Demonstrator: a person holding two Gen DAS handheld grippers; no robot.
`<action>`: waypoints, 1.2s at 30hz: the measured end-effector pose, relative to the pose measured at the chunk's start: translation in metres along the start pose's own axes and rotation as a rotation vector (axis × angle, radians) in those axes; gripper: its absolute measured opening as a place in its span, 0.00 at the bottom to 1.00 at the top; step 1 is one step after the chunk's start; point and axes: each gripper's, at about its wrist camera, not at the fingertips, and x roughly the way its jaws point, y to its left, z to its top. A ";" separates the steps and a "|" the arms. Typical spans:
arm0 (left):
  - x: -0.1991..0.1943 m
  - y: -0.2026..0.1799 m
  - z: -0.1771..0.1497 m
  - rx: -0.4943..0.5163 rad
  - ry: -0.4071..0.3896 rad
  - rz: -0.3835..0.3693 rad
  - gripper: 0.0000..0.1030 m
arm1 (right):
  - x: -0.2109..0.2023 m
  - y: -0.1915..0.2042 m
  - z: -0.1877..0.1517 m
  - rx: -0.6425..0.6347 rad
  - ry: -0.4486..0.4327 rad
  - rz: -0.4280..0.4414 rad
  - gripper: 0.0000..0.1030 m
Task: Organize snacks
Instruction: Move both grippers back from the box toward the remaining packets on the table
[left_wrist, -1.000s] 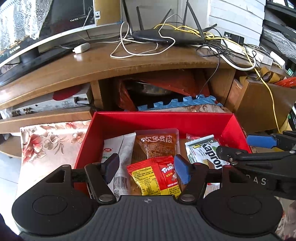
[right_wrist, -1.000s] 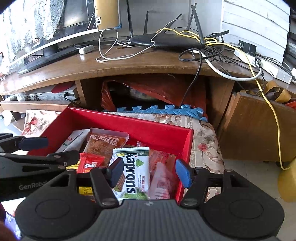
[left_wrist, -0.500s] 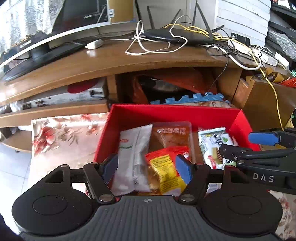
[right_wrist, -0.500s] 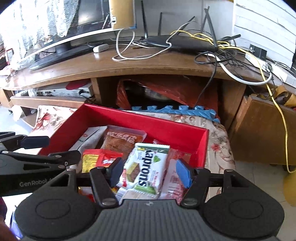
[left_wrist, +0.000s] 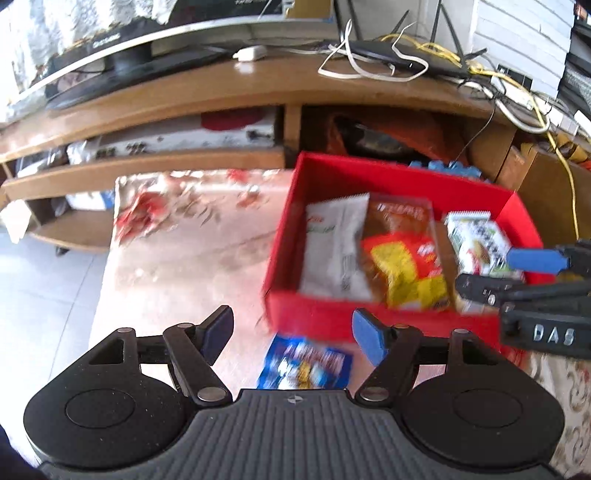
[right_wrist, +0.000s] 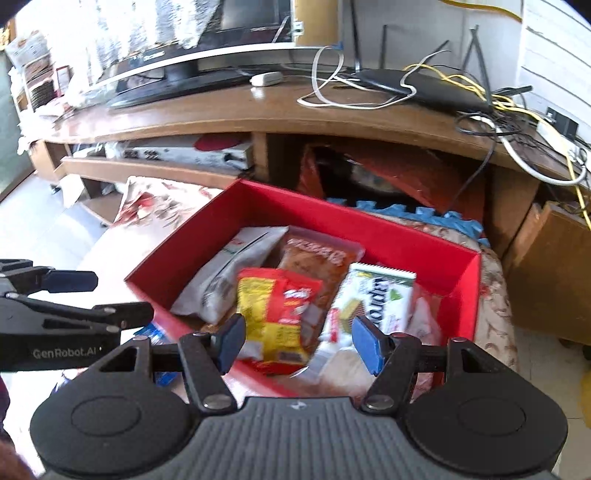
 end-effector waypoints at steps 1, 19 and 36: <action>-0.001 0.003 -0.005 -0.001 0.007 0.004 0.76 | 0.000 0.003 -0.002 -0.006 0.004 0.003 0.68; 0.002 0.043 -0.055 -0.005 0.152 -0.043 0.88 | -0.004 0.048 -0.026 -0.098 0.064 0.107 0.72; 0.023 0.026 -0.059 0.341 0.243 -0.240 0.93 | 0.010 0.051 -0.033 -0.078 0.146 0.177 0.73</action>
